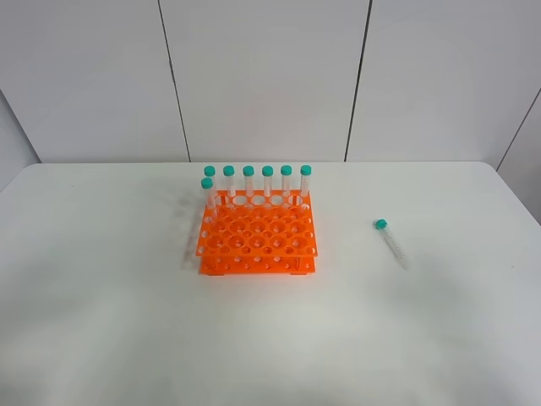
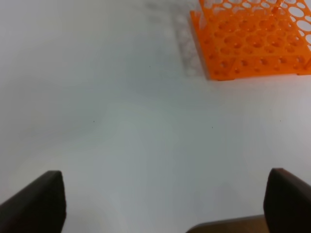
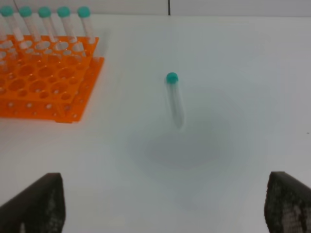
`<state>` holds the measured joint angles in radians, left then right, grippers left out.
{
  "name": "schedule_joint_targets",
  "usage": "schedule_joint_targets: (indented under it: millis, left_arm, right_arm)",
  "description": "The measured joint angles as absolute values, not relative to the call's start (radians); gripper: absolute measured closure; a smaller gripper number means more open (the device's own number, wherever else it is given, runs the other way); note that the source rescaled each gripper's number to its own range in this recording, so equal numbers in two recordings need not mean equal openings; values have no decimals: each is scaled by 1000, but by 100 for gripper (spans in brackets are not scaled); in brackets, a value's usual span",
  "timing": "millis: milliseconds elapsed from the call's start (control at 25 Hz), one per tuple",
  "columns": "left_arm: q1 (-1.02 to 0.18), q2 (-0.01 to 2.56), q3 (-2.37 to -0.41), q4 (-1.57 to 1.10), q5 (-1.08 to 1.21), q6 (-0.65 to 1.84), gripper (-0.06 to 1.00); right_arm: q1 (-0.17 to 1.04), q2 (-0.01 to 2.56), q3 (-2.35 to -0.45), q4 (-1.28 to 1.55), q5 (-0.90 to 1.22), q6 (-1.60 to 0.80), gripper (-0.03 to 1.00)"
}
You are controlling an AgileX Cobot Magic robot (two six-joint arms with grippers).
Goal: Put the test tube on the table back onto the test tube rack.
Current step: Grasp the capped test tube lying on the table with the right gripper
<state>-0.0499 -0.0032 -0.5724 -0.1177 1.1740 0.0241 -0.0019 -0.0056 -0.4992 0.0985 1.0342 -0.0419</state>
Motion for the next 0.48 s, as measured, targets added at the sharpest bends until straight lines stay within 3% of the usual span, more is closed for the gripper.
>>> schedule_joint_targets:
  millis: [320,480]
  left_arm:
    - [-50,-3,-572,-118,1174,24,5]
    - [-50,-3,-572,-118,1174,24,5]
  right_arm:
    - [-2,8,-555,70,1030,-42,-3]
    - [-2,140,-649,72,1017,-43,-3]
